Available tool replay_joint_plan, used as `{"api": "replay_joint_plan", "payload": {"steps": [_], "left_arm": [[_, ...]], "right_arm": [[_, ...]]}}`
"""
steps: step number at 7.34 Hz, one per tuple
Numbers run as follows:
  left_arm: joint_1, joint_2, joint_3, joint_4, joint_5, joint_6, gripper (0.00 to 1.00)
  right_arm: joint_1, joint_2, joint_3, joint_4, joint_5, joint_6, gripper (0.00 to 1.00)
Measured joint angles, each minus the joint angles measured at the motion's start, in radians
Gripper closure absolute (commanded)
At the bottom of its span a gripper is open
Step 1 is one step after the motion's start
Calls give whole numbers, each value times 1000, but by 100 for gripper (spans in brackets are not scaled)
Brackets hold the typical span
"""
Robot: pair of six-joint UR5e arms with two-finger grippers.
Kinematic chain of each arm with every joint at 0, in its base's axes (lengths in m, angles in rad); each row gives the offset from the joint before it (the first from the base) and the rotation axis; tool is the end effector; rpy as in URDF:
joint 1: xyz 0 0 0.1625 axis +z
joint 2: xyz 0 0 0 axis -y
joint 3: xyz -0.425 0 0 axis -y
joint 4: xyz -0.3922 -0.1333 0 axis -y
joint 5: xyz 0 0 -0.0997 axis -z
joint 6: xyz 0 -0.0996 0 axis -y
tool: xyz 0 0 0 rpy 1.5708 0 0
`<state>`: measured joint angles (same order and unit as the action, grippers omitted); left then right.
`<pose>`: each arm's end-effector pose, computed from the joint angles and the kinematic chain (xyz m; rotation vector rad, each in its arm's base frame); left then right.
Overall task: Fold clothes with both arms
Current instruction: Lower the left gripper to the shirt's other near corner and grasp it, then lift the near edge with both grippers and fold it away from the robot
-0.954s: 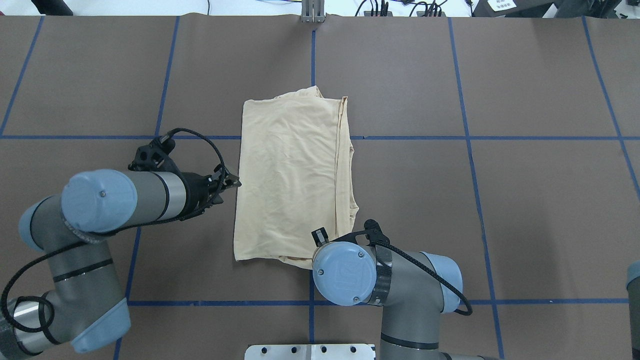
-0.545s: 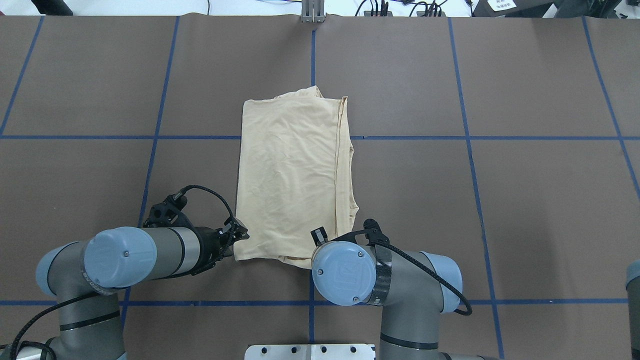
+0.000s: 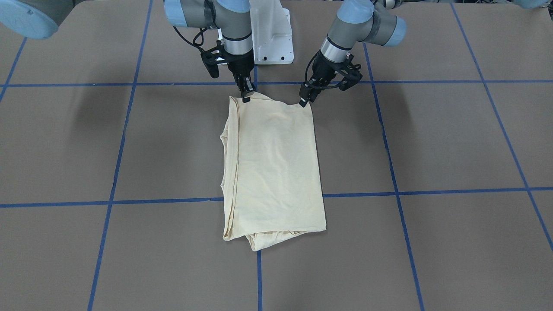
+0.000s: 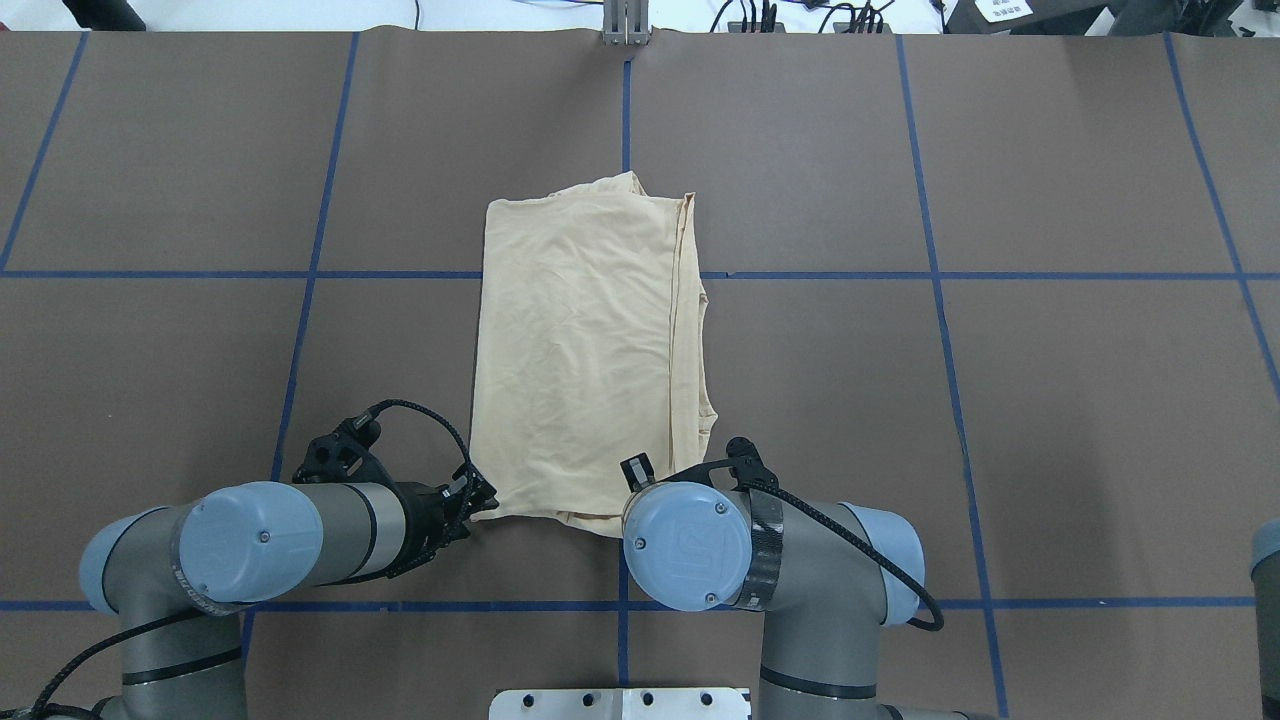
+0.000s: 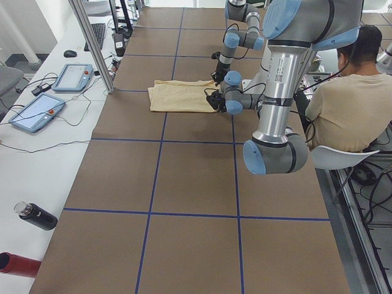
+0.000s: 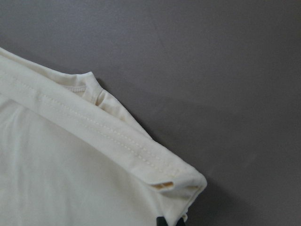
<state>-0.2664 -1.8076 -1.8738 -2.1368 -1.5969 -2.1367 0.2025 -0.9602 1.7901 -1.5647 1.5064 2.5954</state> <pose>0.5153 -0.2761 0.3296 -0.1929 1.1180 -0.7295 -0.6076 -0.2674 0.2140 -0.2965 -0.8419 1.1774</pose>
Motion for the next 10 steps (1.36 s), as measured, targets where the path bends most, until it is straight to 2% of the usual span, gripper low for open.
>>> {"api": "replay_joint_plan", "payload": {"steps": [1,4,6,7,9,10], "left_arm": [[3,0,1,0,0,-4,100],[4,-5,-3,0,-3,-26,100],[1,-3,-57,17,-9,-27,100],[-1,0,-116,60,-21,-27,100],[-6,-2,-254,166,-68,-24,100],[-29,-12,-289,191,-97,-11,100]], "right_arm": [[0,0,0,0,0,0,100],[0,-2,0,0,0,-1,100],[0,-13,29,-8,-2,1,100],[0,-28,77,-34,-2,2,100],[5,-41,203,-162,-2,3,100],[24,-35,237,-208,-2,-8,100]]}}
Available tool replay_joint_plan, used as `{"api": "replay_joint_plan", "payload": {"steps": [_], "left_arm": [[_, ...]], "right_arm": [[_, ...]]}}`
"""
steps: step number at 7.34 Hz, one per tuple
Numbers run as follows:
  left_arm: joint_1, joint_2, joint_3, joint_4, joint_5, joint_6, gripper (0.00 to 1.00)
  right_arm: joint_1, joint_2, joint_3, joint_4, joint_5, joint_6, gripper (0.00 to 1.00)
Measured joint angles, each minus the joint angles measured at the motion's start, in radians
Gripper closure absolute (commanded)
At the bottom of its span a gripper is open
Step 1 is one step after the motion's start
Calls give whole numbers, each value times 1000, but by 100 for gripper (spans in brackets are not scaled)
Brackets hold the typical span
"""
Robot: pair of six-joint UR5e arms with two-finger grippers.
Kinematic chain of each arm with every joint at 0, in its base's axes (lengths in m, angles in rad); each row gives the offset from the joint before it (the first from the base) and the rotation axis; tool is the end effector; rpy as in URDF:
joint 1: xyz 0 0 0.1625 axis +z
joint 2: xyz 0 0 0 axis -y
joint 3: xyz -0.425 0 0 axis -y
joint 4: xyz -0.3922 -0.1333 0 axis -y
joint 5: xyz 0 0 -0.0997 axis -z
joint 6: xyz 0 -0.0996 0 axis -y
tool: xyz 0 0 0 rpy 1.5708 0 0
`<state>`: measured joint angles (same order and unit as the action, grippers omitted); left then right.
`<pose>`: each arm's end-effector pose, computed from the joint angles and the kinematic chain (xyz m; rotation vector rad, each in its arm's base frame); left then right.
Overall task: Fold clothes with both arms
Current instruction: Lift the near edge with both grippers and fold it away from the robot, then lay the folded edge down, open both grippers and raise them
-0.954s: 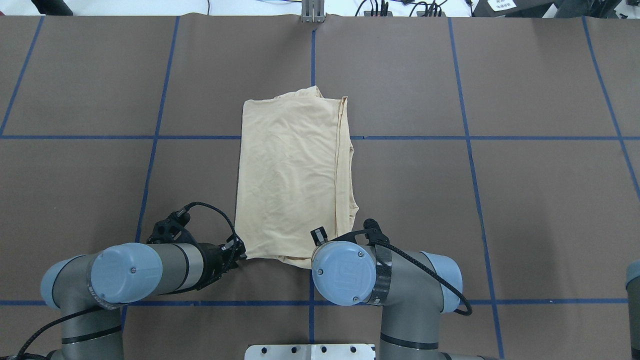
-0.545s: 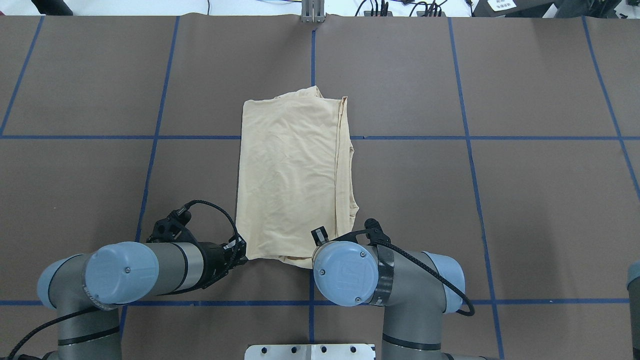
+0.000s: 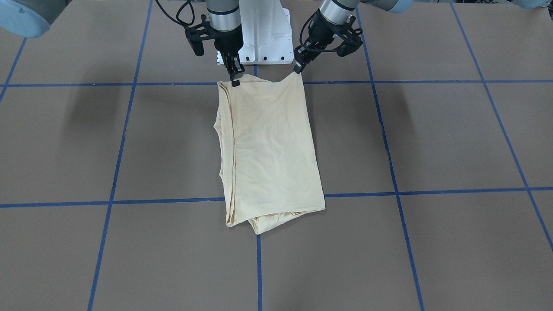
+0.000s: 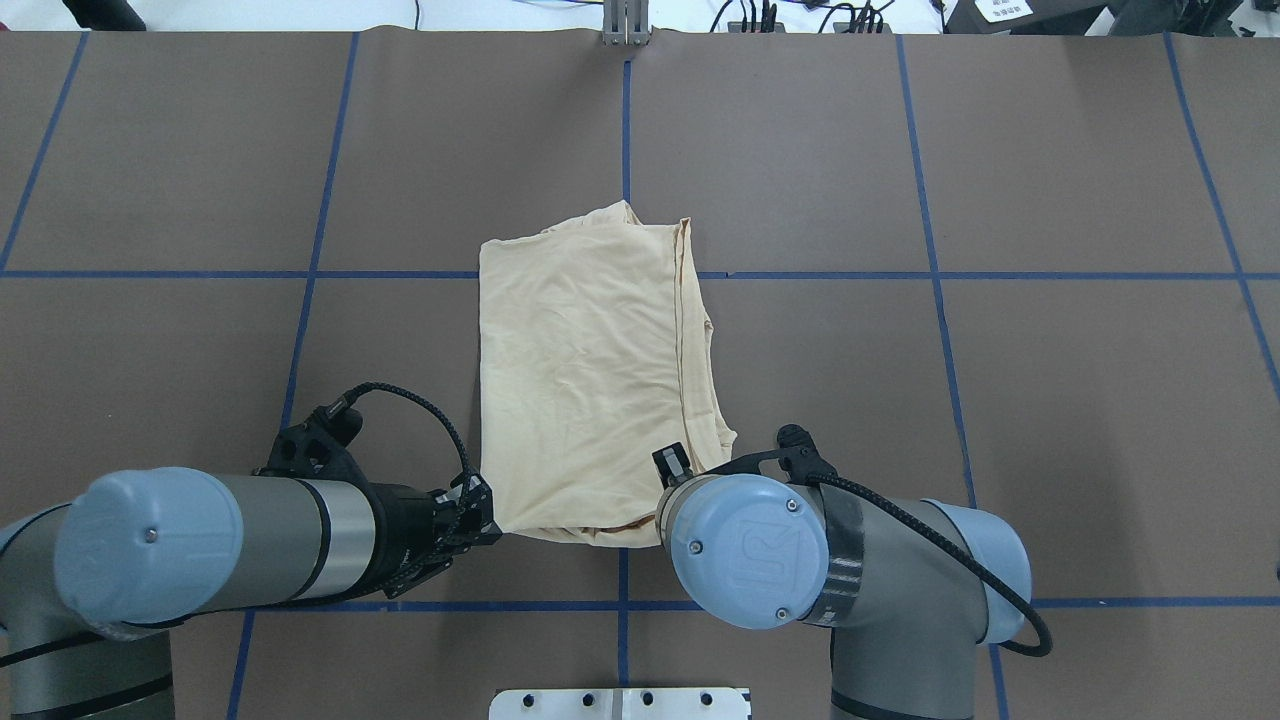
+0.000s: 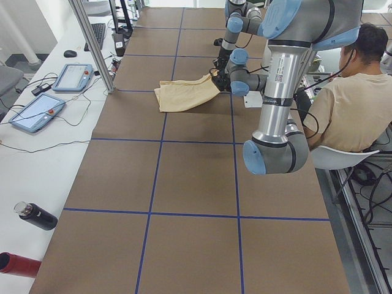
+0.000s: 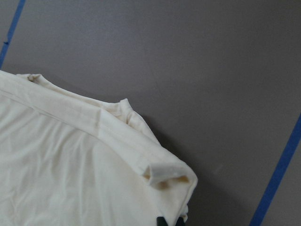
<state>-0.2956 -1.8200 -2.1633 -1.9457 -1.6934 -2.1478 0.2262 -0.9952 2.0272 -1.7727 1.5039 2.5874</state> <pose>0.4367 -0.2596 0.2226 -0.2828 1.2155 -0.6852 -0.5272 -0.2649 0.1759 -0.2788 -0.8431 1.1940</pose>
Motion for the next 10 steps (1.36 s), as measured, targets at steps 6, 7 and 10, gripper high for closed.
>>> {"api": "replay_joint_plan", "payload": {"steps": [6,7,10], "left_arm": [[-329,-234,372,-103,-60,221,100],[-363,-261,454,-151,-62,245,100],[-409,-318,649,-288,-61,264,100]], "right_arm": [[326,324,-515,122,145,-295,100],[353,356,-601,157,157,-342,100],[392,412,-797,268,165,-409,100]]}}
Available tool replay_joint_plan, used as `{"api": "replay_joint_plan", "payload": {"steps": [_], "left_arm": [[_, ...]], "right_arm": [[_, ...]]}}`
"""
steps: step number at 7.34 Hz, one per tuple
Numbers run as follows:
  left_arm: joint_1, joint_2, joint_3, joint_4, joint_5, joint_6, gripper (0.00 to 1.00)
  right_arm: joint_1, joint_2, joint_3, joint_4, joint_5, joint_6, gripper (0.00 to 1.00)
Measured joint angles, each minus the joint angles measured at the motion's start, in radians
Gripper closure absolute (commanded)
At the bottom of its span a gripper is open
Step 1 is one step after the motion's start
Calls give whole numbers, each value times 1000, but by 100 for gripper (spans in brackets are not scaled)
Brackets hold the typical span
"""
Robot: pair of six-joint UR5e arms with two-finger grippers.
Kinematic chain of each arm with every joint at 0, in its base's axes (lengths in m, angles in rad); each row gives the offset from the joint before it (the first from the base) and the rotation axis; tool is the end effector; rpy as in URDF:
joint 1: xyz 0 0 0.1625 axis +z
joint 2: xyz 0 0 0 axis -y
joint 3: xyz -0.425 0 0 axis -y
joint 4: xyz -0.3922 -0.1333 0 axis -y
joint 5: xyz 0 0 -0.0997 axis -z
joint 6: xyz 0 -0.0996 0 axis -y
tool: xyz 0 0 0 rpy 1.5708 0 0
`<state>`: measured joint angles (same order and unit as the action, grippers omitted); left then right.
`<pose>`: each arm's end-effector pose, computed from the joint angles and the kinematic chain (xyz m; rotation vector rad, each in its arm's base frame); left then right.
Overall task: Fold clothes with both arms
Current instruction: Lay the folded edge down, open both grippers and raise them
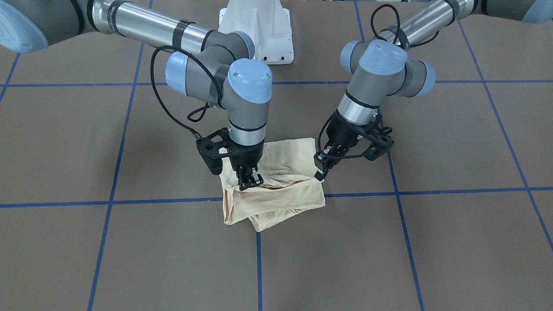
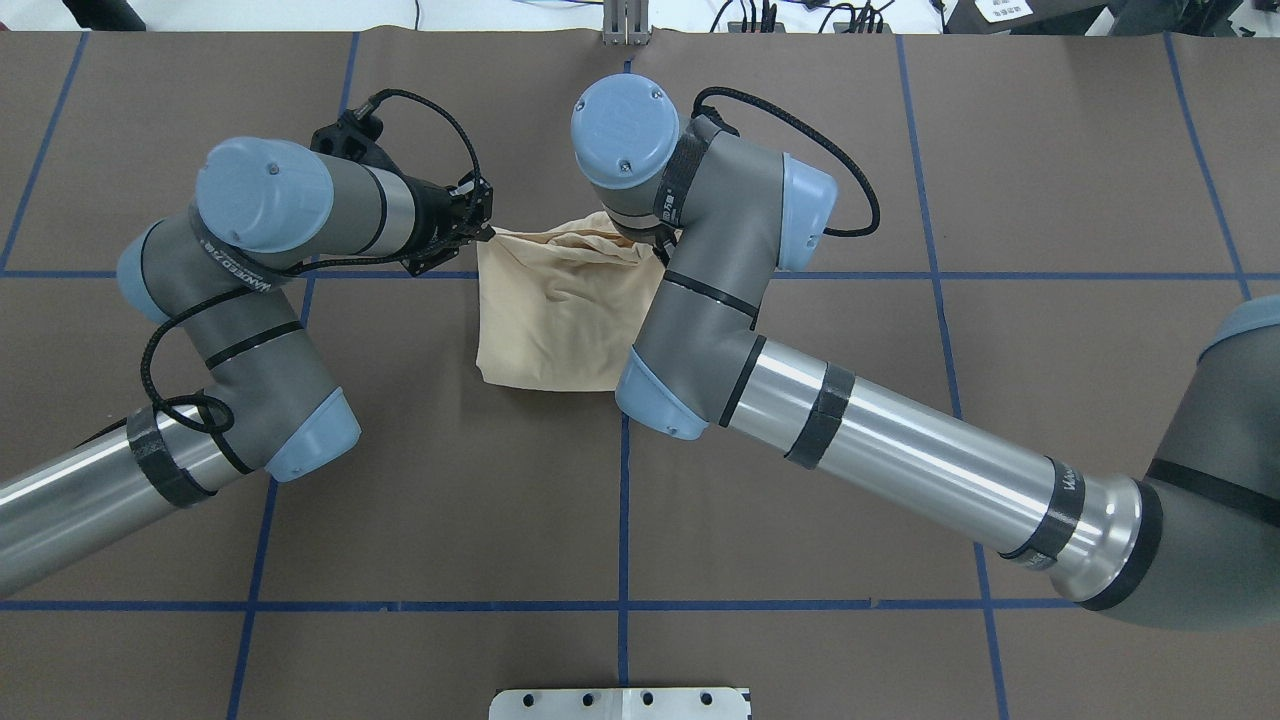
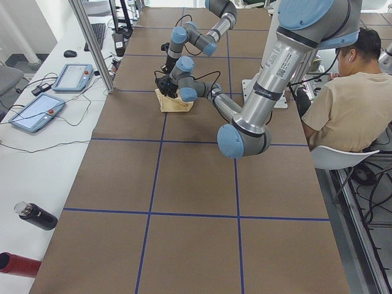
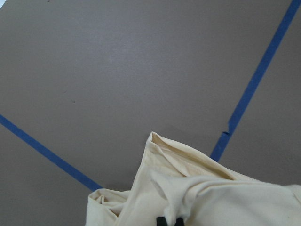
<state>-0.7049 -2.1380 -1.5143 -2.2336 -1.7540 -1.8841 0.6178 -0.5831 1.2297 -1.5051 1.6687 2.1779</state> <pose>0.4581 -0.5409 0.2752 0.0712 1.2148 -0.7870 -0.5871 -0.5688 0.1701 -0.0952 -0.7542 1.1345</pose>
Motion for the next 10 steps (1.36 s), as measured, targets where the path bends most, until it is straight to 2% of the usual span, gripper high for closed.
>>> {"api": "replay_joint_plan", "payload": {"steps": [1,2,3,5,7,8,9,10], "left_arm": [[-7,-12,57,-47,1,9,72],[-11,-17,105,-88,4,25,53],[-14,-19,148,-126,6,37,39],[-24,-20,198,-177,8,68,38],[-54,-17,205,-188,4,136,38],[-70,-12,203,-186,-7,219,29],[-99,7,195,-180,-55,354,0],[-157,54,168,-176,-148,520,0]], "right_arm": [[10,18,-57,48,0,-8,39],[27,34,-109,97,10,-17,0],[45,46,-166,163,26,-30,0],[92,59,-252,277,46,-57,0],[165,50,-264,299,96,-157,0],[202,10,-235,297,136,-257,0],[248,-64,-173,294,192,-387,0],[317,-155,-104,292,268,-542,0]]}}
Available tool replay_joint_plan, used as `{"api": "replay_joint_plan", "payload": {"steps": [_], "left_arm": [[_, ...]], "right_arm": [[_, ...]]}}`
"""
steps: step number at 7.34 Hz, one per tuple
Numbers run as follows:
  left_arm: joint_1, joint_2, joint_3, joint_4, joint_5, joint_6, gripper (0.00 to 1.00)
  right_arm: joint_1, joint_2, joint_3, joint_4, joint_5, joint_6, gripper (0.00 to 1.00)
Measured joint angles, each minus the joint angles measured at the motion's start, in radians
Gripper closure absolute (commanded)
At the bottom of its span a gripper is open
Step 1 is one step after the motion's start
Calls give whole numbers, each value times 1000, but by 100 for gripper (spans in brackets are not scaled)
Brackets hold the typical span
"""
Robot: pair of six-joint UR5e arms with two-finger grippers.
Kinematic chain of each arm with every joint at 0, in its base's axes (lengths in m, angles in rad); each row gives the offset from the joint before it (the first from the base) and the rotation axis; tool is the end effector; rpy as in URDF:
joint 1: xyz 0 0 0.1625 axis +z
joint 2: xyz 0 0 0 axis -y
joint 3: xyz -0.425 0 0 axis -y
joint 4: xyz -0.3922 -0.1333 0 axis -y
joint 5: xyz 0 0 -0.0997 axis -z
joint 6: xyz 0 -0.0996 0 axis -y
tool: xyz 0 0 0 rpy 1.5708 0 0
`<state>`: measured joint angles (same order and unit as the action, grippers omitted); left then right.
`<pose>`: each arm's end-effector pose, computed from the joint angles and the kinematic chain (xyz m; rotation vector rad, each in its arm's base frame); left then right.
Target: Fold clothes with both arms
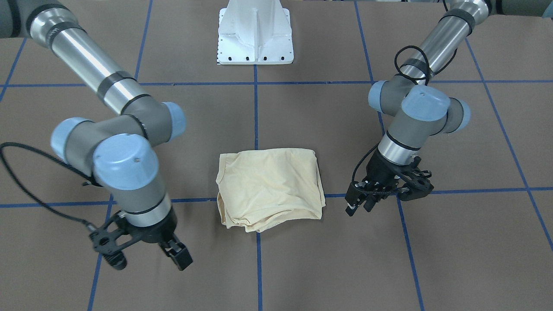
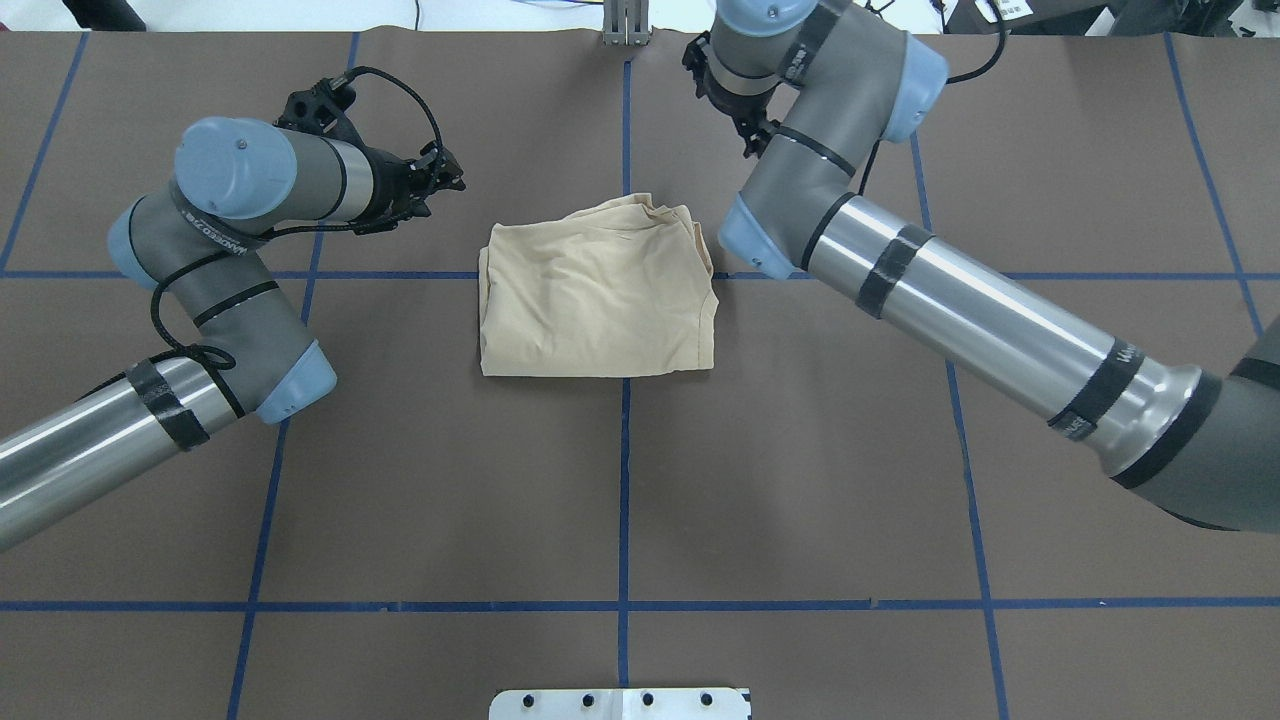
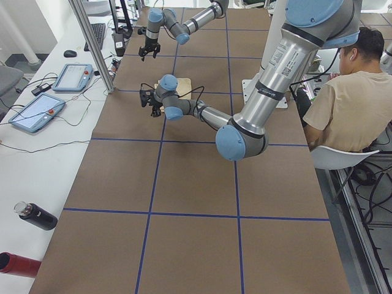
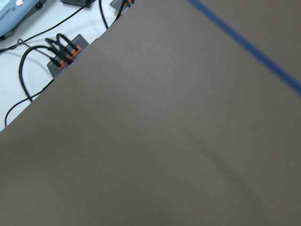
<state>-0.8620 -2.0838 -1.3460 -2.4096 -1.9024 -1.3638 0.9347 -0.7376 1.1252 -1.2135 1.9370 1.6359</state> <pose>0.3872 -0.6065 0.3717 0.3160 1.1176 -0.3937 -0.4050 -0.7128 0.3009 -0.0066 -0.8384 0.8064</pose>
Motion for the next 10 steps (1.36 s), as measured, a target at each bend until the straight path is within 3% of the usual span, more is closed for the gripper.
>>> {"api": "replay_joint_plan", "payload": {"steps": [2,4,6,8,10], "left_arm": [[-151,147,-88,5,-162,331,0],[-297,286,-131,5,-229,676,0],[-468,405,-139,14,-297,1038,0],[-628,512,-169,66,-422,1169,0],[-672,613,-275,160,-462,1191,0]], "right_arm": [[178,-159,98,-16,147,-313,0],[362,-300,176,-69,262,-679,0],[506,-420,249,-208,335,-1123,0],[619,-505,321,-397,351,-1531,0],[679,-603,430,-496,353,-1708,0]]}}
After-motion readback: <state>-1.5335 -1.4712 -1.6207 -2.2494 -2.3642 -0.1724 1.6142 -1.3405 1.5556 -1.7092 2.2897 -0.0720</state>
